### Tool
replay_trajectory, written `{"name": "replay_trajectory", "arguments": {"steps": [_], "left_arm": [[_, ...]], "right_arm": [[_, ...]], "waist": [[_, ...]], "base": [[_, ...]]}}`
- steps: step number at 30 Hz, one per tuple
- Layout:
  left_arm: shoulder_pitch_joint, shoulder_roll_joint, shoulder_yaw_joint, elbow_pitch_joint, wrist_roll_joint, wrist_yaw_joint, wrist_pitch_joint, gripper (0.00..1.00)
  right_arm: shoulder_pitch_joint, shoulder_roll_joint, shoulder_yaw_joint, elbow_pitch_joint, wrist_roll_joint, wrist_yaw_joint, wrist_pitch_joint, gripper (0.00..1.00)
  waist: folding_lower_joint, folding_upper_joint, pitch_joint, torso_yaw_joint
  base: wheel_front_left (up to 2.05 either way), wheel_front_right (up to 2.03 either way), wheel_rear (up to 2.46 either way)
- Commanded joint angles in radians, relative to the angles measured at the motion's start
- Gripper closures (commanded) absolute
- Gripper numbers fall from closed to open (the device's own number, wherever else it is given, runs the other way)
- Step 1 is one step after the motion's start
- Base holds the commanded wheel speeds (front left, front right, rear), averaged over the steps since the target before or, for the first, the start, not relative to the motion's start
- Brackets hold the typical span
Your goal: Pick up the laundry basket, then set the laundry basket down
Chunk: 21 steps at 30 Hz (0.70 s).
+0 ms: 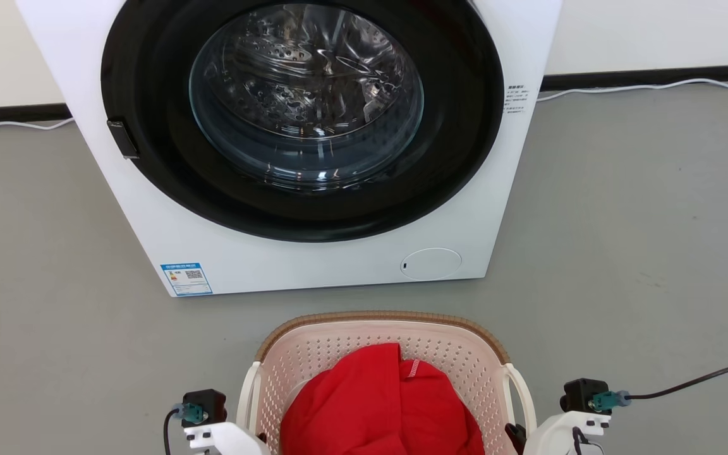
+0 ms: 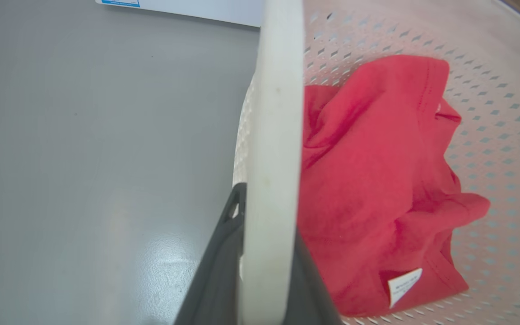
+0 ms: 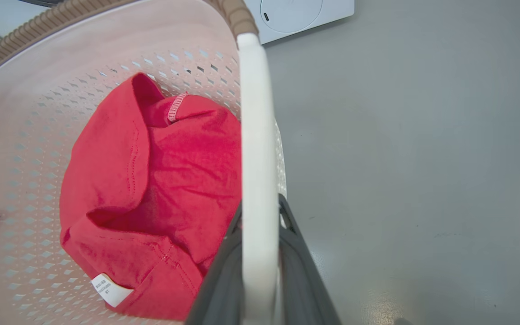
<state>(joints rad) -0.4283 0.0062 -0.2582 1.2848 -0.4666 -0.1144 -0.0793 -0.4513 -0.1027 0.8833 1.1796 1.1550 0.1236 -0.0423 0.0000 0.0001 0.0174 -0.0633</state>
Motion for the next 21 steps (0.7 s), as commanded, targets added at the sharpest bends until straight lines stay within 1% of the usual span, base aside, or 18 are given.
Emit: {"name": "replay_trajectory", "arguments": {"steps": [1, 13, 21], "left_arm": [[-0.003, 0.044, 0.017, -0.026, -0.02, 0.008, -0.007, 1.0], [0.006, 0.044, -0.042, -0.062, -0.085, 0.044, 0.011, 1.0], [0.006, 0.044, -0.067, -0.071, -0.11, 0.056, 0.024, 1.0]], "right_arm": [[0.0, -0.03, 0.01, 0.003, 0.01, 0.007, -0.005, 1.0], [-0.009, -0.034, 0.025, -0.002, 0.028, 0.007, 0.0, 1.0], [-0.01, -0.035, 0.034, -0.002, 0.039, 0.007, 0.009, 1.0]], "waist": [[0.0, -0.0001, -0.001, 0.0], [0.0, -0.0001, 0.004, 0.001], [0.0, -0.0001, 0.009, 0.003]], "base": [[0.0, 0.0, 0.0], [0.0, 0.0, 0.0], [0.0, 0.0, 0.0]]}}
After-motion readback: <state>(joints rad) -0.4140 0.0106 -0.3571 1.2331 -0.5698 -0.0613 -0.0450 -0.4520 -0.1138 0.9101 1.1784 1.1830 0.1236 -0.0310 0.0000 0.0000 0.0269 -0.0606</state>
